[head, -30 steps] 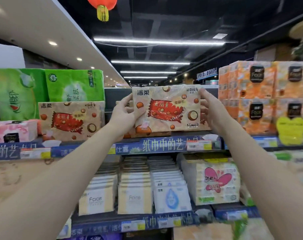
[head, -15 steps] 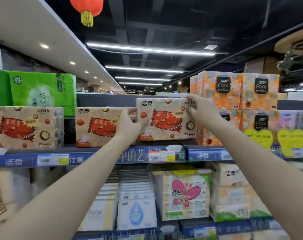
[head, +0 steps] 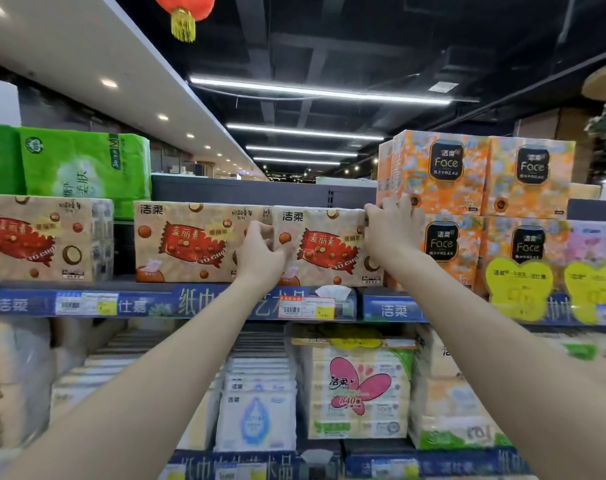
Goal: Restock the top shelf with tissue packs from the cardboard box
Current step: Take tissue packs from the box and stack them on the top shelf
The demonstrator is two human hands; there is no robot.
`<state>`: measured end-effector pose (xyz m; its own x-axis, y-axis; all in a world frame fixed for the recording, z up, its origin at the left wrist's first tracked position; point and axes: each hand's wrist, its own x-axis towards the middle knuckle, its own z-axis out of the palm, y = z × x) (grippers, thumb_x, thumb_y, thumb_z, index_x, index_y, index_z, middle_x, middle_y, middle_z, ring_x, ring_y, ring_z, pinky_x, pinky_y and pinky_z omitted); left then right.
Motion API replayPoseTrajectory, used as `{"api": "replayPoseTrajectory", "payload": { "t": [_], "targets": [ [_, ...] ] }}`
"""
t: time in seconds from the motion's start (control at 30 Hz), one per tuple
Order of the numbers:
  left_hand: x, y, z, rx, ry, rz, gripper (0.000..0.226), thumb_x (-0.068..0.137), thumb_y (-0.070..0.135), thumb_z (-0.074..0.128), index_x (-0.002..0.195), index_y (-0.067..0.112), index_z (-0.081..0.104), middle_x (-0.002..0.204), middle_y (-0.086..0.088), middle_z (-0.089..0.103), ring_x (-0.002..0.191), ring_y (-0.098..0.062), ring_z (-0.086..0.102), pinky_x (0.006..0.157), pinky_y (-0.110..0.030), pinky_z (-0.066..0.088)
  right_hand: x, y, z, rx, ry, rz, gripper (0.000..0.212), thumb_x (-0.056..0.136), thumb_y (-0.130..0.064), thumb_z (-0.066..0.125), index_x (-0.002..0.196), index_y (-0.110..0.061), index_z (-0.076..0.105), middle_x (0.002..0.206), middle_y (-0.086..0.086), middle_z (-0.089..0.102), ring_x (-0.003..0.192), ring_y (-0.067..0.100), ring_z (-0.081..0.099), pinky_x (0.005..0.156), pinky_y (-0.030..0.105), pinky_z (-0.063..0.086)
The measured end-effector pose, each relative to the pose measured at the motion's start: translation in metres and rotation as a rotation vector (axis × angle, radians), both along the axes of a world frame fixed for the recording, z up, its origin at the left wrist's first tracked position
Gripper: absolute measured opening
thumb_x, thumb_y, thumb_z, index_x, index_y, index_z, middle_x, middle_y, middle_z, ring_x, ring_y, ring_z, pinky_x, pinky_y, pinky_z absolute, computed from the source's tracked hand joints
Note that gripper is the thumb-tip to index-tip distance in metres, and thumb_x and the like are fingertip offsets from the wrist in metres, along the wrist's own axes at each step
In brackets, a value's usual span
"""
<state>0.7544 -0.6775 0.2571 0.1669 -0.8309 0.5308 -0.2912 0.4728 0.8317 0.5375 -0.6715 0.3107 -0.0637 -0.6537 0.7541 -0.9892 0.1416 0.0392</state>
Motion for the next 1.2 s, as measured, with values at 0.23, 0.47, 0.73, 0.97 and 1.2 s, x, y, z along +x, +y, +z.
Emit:
{"api": "replayPoseTrajectory", "payload": {
  "t": [0.23, 0.47, 0.73, 0.97, 1.2],
  "targets": [
    [-0.013, 0.006, 0.000, -0.022, -0.341, 0.197, 0.044, 0.091, 0.025, 0.073, 0.130, 0.020, 0.053, 0.119, -0.006, 0.061, 0.102, -0.023, 0.059, 0.074, -0.031, 0.045, -0.002, 0.003, -0.006, 0.087, 0.040, 0.046, 0.072, 0.088, -0.028, 0.061, 0.155, -0.021, 0.036, 0.147, 0.012, 0.046, 0.144, 0.042, 0.024, 0.114, 0.056, 0.018],
    [-0.026, 0.006, 0.000, 0.053, -0.295, 0.225, 0.068, 0.091, 0.014, 0.076, 0.151, 0.020, 0.044, 0.139, -0.013, 0.052, 0.124, -0.034, 0.057, 0.093, -0.043, 0.052, -0.002, -0.009, -0.015, -0.036, 0.109, 0.077, 0.047, 0.088, -0.017, 0.065, 0.133, -0.017, 0.053, 0.128, 0.005, 0.060, 0.128, 0.032, 0.043, 0.107, 0.055, 0.021],
    [-0.025, 0.010, -0.002, 0.065, -0.251, 0.169, 0.082, 0.090, 0.017, 0.078, 0.159, 0.015, 0.035, 0.149, -0.008, 0.055, 0.138, -0.030, 0.052, 0.108, -0.043, 0.048, -0.010, -0.008, -0.017, -0.048, 0.145, 0.101, 0.060, 0.088, -0.039, 0.075, 0.140, -0.019, 0.052, 0.132, 0.002, 0.061, 0.130, 0.029, 0.046, 0.110, 0.058, 0.017],
    [-0.019, 0.031, -0.003, 0.004, -0.485, 0.291, 0.075, 0.097, 0.031, 0.069, 0.159, 0.014, 0.031, 0.147, -0.010, 0.056, 0.131, -0.032, 0.056, 0.096, -0.043, 0.052, -0.005, 0.000, -0.026, -0.130, 0.151, 0.136, 0.064, 0.087, -0.024, 0.075, 0.143, -0.006, 0.053, 0.143, 0.014, 0.057, 0.134, 0.033, 0.048, 0.113, 0.050, 0.027],
    [-0.004, 0.073, -0.009, -0.189, -0.731, 0.318, 0.061, 0.099, 0.035, 0.062, 0.153, 0.018, 0.041, 0.141, -0.008, 0.057, 0.117, -0.029, 0.062, 0.087, -0.041, 0.054, 0.013, 0.045, -0.045, -0.129, 0.145, 0.171, 0.056, 0.087, -0.011, 0.071, 0.140, 0.001, 0.056, 0.145, 0.019, 0.056, 0.142, 0.036, 0.043, 0.121, 0.047, 0.024]
  ]
}}
